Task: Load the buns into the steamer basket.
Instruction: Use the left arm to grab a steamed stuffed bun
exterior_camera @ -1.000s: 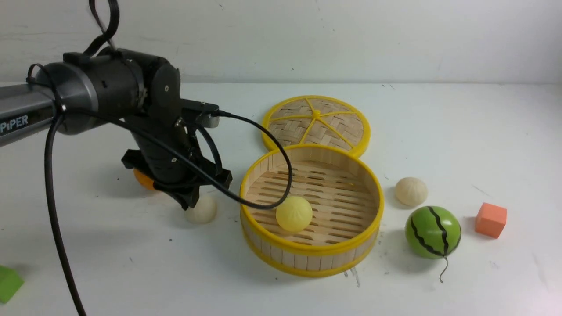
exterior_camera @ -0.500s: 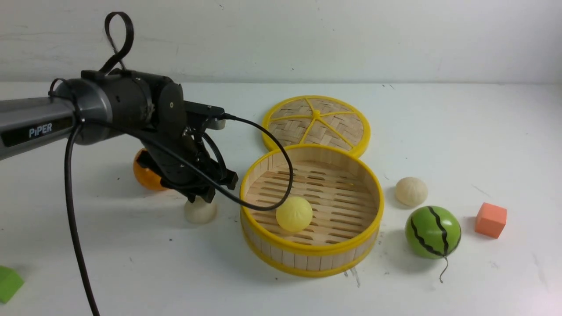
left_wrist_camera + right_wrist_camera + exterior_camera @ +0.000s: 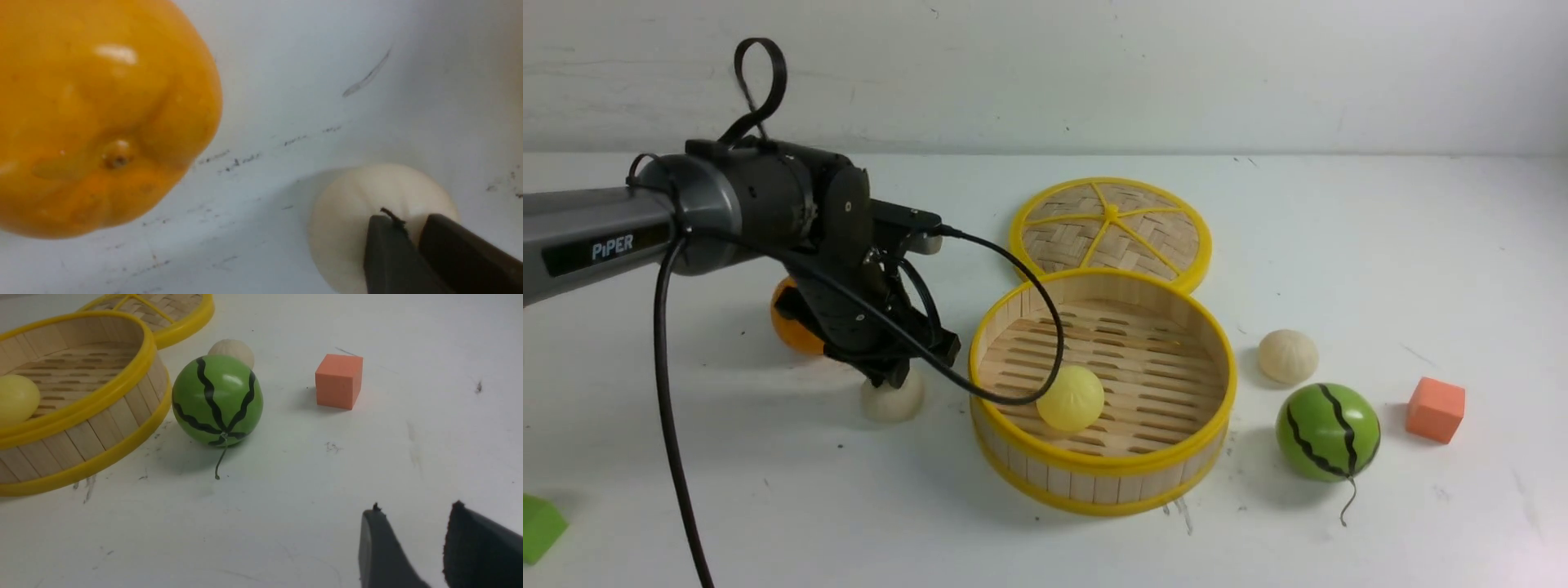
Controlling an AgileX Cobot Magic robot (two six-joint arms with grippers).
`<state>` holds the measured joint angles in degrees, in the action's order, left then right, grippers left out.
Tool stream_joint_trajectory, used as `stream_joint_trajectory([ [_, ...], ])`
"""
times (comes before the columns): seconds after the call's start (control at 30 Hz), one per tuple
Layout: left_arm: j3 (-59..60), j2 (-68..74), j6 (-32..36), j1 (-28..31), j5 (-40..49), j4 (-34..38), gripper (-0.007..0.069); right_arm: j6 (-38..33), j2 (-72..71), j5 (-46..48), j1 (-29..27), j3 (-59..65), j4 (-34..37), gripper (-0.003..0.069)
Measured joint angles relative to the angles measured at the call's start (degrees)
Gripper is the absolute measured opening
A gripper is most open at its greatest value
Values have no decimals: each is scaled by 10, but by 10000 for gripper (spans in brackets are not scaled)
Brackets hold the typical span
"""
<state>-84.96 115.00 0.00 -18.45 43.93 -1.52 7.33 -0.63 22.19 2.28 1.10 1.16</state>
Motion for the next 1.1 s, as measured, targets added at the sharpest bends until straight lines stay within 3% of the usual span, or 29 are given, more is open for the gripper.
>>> stream_joint_trajectory([
  [0.03, 0, 1, 0, 0, 6, 1, 16, 0, 0, 0, 0, 0, 0, 239],
  [0.1, 0, 1, 0, 0, 8, 1, -13, 0, 0, 0, 0, 0, 0, 239],
  [0.53, -77, -69, 0, 0, 78, 19, -13, 0, 0, 0, 0, 0, 0, 239],
  [0.83, -77, -41, 0, 0, 117, 20, -5, 0, 0, 0, 0, 0, 0, 239],
  [0.93, -77, -11, 0, 0, 115, 22, 55, 0, 0, 0, 0, 0, 0, 239],
  [1.1, -77, 17, 0, 0, 87, 22, 237, 0, 0, 0, 0, 0, 0, 239],
])
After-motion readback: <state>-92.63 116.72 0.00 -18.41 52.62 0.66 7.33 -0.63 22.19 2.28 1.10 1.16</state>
